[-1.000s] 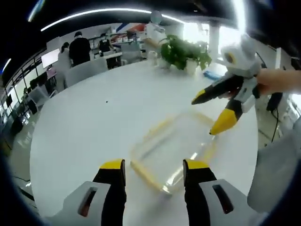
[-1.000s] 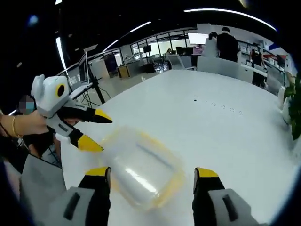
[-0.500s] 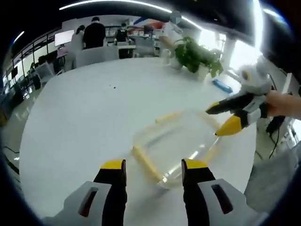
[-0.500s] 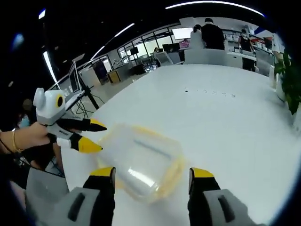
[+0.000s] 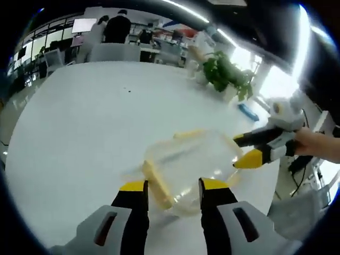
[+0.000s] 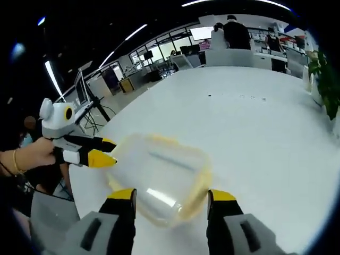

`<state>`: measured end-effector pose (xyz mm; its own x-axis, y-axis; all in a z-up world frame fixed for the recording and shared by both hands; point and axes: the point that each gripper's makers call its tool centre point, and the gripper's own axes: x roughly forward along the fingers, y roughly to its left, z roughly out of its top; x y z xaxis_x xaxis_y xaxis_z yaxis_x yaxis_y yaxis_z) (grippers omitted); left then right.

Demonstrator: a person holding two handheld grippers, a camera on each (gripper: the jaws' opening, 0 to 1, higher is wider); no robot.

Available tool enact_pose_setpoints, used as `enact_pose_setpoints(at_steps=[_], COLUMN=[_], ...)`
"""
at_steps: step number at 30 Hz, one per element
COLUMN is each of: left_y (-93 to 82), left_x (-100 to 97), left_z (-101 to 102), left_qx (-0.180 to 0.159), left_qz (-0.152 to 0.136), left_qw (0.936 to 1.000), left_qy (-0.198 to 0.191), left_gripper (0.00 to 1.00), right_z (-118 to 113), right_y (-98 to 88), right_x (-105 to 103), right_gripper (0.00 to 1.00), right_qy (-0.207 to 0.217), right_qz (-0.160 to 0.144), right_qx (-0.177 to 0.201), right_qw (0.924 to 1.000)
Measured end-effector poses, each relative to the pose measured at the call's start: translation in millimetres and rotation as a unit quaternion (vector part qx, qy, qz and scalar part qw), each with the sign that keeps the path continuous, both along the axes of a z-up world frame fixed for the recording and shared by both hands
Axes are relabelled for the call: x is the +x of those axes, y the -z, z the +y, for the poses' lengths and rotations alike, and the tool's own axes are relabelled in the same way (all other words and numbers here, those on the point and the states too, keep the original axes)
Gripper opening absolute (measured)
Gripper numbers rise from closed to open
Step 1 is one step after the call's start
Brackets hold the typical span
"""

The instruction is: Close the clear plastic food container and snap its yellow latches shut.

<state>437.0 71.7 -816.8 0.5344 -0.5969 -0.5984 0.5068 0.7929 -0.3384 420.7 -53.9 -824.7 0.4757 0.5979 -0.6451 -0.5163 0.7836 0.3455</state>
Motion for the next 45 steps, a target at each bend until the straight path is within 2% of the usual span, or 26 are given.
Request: enact_pose_setpoints(at_steps=[4,6,7,9,18,19,20,21,24,27,30,33,34,35,36,37,39,45], left_y=[-1.1,-1.1,-0.7,-0.5,0.3,0.6,0.0,-1.0,-0.8,-0.8,-0.4,-0.6,-0.6,-1.8,-2.6,-2.9,-2.6,-1.5], left_x=[-0.7,-0.6,-0.7,-1.2,-1.4,-1.6,-0.3,1.0,1.3,0.8,1.0,0.8,0.8,-0.7,3.8,1.3,0.0,-2.4], left_z=[-1,-2,-2,-1,-3,-3,-3,-5,-5,-4,-4,-5,-5,-9,-7,-8,-9,-9], left_qx=[0.002,0.005,0.006,0.007,0.014,0.013,0.011,0.009,0.013,0.011,-0.001,0.001,-0.005,-0.015,-0.030,-0.035,-0.013,-0.007], left_qz=[0.008,0.012,0.015,0.012,0.007,0.006,0.004,0.001,0.005,0.007,0.017,0.015,0.018,0.015,0.023,0.031,0.023,0.018], left_qw=[0.9999,0.9998,0.9997,0.9997,0.9996,0.9996,0.9997,0.9997,0.9997,0.9997,0.9996,0.9996,0.9993,0.9996,0.9978,0.9978,0.9989,0.9991], left_qy=[-0.011,-0.014,-0.018,-0.020,-0.025,-0.025,-0.023,-0.021,-0.020,-0.019,-0.024,-0.025,-0.033,-0.016,-0.054,-0.048,-0.040,-0.039], left_gripper=[0.35,0.34,0.34,0.33,0.32,0.32,0.31,0.31,0.31,0.31,0.31,0.30,0.30,0.29,0.29,0.29,0.29,0.29], right_z=[0,2,1,2,4,9,12,11,8,7,7,7,7,7,7,7,6,6], right_y=[1.5,4.1,6.4,6.6,8.3,4.7,16.7,6.8,2.2,6.2,7.1,6.7,6.7,8.3,9.2,9.2,9.4,8.5], right_x=[0,-2,3,1,4,6,2,-4,-5,0,2,2,2,2,2,1,1,2], right_gripper=[0.51,0.49,0.49,0.49,0.48,0.47,0.47,0.47,0.47,0.47,0.47,0.47,0.47,0.47,0.47,0.47,0.47,0.47], right_qy=[0.005,0.023,0.048,0.020,0.017,0.015,0.011,0.016,0.023,0.027,0.028,0.031,0.032,0.034,0.035,0.037,0.038,0.038], right_qz=[0.024,0.059,0.062,0.058,0.089,0.085,0.093,0.104,0.096,0.090,0.095,0.096,0.097,0.100,0.100,0.096,0.092,0.089], right_qx=[0.002,0.015,0.022,0.013,0.008,0.023,0.015,0.017,0.022,0.019,0.016,0.016,0.016,0.016,0.017,0.019,0.021,0.021], right_qw=[0.9997,0.9979,0.9967,0.9981,0.9958,0.9961,0.9955,0.9943,0.9949,0.9954,0.9949,0.9948,0.9947,0.9943,0.9943,0.9945,0.9948,0.9951])
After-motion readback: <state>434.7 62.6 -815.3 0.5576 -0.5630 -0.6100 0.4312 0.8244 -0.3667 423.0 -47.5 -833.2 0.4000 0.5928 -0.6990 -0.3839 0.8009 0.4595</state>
